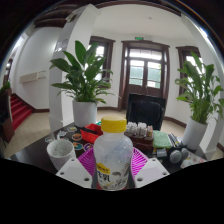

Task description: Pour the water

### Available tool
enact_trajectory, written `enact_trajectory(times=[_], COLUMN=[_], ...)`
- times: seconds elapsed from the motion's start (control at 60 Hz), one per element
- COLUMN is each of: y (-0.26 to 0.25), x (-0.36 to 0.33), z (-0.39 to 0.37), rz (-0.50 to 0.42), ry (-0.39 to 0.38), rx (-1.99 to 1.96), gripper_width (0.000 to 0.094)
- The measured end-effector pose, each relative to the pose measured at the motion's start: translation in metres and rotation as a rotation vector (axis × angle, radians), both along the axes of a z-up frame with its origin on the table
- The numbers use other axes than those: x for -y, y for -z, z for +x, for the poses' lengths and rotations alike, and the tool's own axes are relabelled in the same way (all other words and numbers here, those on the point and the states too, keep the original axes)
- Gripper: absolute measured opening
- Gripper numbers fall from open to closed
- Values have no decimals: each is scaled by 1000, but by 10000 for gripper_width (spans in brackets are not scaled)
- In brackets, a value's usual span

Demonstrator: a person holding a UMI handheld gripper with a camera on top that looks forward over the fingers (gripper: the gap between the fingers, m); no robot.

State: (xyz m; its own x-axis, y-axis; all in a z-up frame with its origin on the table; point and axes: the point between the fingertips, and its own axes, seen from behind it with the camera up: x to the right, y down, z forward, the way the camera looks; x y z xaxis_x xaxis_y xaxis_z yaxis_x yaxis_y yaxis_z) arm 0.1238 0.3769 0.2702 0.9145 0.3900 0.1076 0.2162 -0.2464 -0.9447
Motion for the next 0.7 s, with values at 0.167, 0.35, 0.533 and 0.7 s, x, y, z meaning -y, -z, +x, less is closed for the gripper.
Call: enact_trajectory(times=[0.167, 0.35, 0.533, 0.7], y=[24, 27, 30, 36], x=[2, 4, 8, 27], z=[2, 7, 10, 21], rz=[-14, 46, 17, -51], ry=[4, 30, 49, 77], rx=[-43, -89, -84, -92], gripper_width=[429, 433, 557, 746])
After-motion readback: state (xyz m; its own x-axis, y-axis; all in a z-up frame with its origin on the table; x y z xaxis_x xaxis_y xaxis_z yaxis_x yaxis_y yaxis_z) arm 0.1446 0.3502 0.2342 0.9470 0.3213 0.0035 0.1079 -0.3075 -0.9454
